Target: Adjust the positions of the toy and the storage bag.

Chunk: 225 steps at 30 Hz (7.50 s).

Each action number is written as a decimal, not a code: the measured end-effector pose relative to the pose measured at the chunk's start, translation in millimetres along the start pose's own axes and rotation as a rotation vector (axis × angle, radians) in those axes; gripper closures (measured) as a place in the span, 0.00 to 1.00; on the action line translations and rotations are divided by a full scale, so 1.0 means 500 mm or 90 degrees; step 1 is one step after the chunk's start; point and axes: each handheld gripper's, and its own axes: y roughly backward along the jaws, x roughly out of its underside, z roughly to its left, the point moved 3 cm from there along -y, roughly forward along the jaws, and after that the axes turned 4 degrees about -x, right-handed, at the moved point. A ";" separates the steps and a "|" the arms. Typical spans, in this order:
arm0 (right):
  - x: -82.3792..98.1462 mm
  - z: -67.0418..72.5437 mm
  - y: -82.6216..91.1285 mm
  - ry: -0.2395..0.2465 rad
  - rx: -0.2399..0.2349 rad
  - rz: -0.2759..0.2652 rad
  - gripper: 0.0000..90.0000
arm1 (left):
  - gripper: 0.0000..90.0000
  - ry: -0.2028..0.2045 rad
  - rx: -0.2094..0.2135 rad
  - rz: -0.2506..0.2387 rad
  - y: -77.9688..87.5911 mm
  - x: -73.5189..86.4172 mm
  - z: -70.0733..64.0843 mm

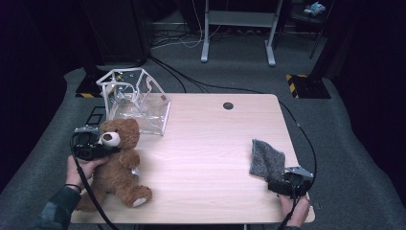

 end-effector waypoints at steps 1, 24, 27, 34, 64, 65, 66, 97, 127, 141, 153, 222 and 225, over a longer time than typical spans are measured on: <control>0.000 0.000 0.000 0.000 0.000 0.000 0.00 | 0.63 -0.003 0.001 0.014 -0.008 -0.001 0.008; 0.000 -0.001 0.000 0.004 -0.005 0.000 0.00 | 0.19 0.019 -0.017 0.049 -0.032 -0.039 0.019; 0.000 -0.001 0.000 0.004 -0.004 0.000 0.00 | 0.17 0.011 -0.020 0.033 -0.017 -0.057 0.008; 0.000 -0.001 0.000 0.004 -0.004 0.000 0.00 | 0.16 -0.004 -0.017 0.010 -0.006 -0.106 -0.020; 0.000 -0.001 0.000 0.004 -0.004 0.000 0.00 | 0.19 -0.100 -0.045 -0.026 -0.077 -0.334 -0.099; 0.000 -0.001 0.000 0.004 -0.004 0.000 0.00 | 0.20 -0.101 -0.043 -0.027 -0.081 -0.338 -0.100; 0.000 -0.001 0.000 0.004 -0.004 0.000 0.00 | 0.21 -0.096 -0.047 -0.026 -0.087 -0.343 -0.102; 0.000 -0.001 0.000 0.004 -0.004 0.000 0.00 | 0.89 -0.102 -0.082 0.009 -0.179 -0.374 -0.080; 0.000 -0.001 0.000 0.004 -0.004 0.000 0.00 | 0.95 -0.199 -0.040 -0.004 -0.227 -0.398 -0.178; 0.000 -0.001 0.000 0.004 -0.004 0.000 0.00 | 0.94 -0.247 0.003 0.011 -0.245 -0.398 -0.257; 0.000 -0.001 0.000 0.004 -0.004 0.000 0.00 | 0.93 -0.265 0.047 0.016 -0.257 -0.395 -0.326; 0.000 -0.001 0.000 0.004 -0.004 -0.001 0.00 | 0.26 -0.080 -0.121 -0.069 -0.182 -0.434 -0.136; 0.000 -0.001 0.000 0.004 -0.004 -0.001 0.00 | 0.26 -0.054 -0.143 -0.055 -0.192 -0.428 -0.112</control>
